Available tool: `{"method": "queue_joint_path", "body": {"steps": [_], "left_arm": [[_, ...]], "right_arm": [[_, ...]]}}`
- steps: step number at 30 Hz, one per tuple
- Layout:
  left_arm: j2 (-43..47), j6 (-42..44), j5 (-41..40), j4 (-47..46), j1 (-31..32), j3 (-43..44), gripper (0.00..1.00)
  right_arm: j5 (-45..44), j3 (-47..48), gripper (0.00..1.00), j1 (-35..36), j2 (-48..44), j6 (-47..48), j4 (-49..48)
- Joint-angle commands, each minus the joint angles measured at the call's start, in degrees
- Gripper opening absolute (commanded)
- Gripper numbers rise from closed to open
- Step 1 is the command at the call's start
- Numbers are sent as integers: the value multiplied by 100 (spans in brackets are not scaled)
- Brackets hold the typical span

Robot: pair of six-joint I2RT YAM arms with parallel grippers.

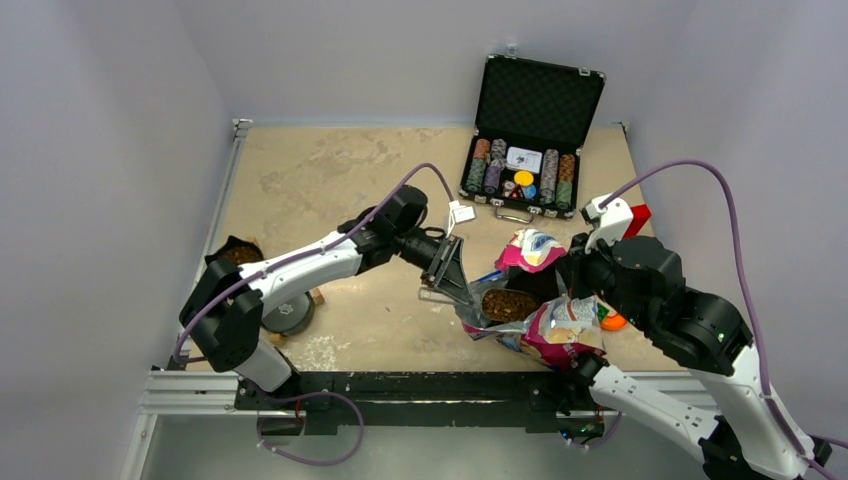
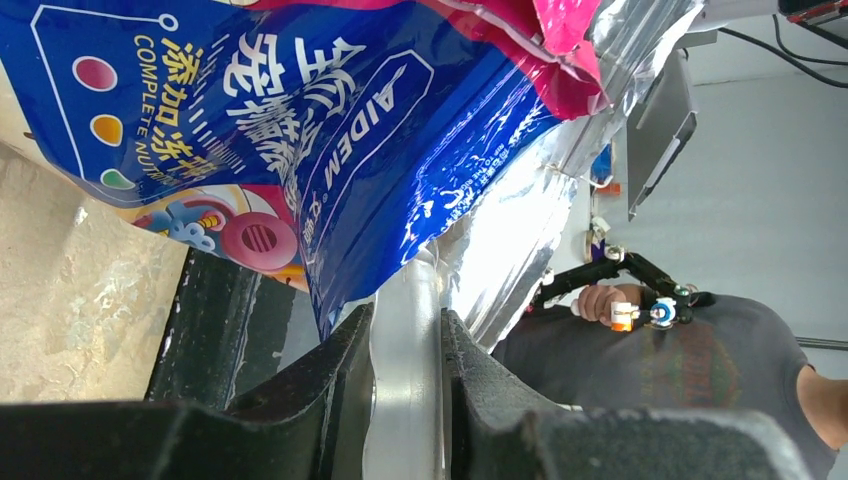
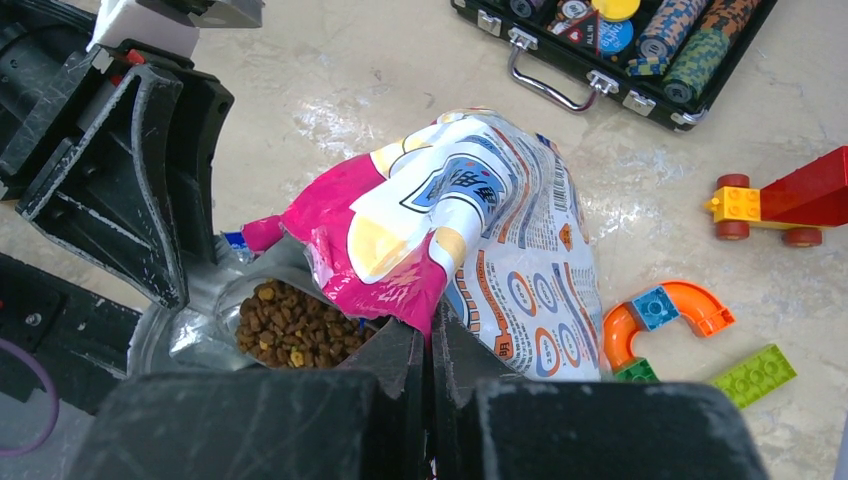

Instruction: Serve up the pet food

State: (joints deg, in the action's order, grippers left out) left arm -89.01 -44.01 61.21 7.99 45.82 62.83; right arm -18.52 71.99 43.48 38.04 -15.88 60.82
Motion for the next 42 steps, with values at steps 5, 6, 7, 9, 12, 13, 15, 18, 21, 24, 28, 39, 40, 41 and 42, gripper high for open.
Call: {"method": "queue_joint_path", "body": {"steps": [5, 6, 7, 9, 12, 13, 15, 18, 21, 24, 28, 39, 40, 41, 42], "left_arm": [[358, -743, 286, -1058, -325, -190, 0], [373, -752, 324, -1028, -347, -178, 0], [394, -738, 337, -967, -366, -163, 0], [450, -769, 396, -928, -381, -171, 0], [551, -842, 457, -918, -389, -214, 0], [571, -862, 481, -899, -396, -224, 0], [622, -1025, 568, -1052, -428, -297, 0], [648, -1444, 768, -1504, -479, -427, 0], [658, -1668, 830, -1623, -530, -493, 0], [573, -2223, 827, -2127, -548, -624, 0], [447, -3564, 758, -3640, -548, -1072, 0], [648, -3713, 655, -3956, -644, -1411, 0], [746, -3336, 653, -3419, -678, -1300, 0], [870, -2805, 653, -2618, -713, -1125, 0], [919, -2549, 658, -2208, -748, -1035, 0]], "right_arm": [[-239, 206, 0, 11, -204, -73, -773], [-236, 202, 0, 9, -200, -73, -773], [-230, 195, 0, 12, -189, -69, -781], [-266, 209, 0, 15, -173, -71, -781], [-332, 236, 0, 11, -140, -82, -737], [-337, 234, 0, 12, -148, -86, -736], [-340, 229, 0, 18, -166, -82, -734], [-323, 195, 0, 12, -187, -50, -730], [-306, 176, 0, 13, -195, -32, -742], [-290, 164, 0, 13, -189, -28, -751], [-266, 142, 0, 16, -181, -25, -789], [-223, 90, 0, 13, -212, -29, -800], [-234, 88, 0, 16, -212, -26, -800], [-239, 84, 0, 16, -223, -21, -787], [-247, 75, 0, 9, -233, -22, -790]]}}
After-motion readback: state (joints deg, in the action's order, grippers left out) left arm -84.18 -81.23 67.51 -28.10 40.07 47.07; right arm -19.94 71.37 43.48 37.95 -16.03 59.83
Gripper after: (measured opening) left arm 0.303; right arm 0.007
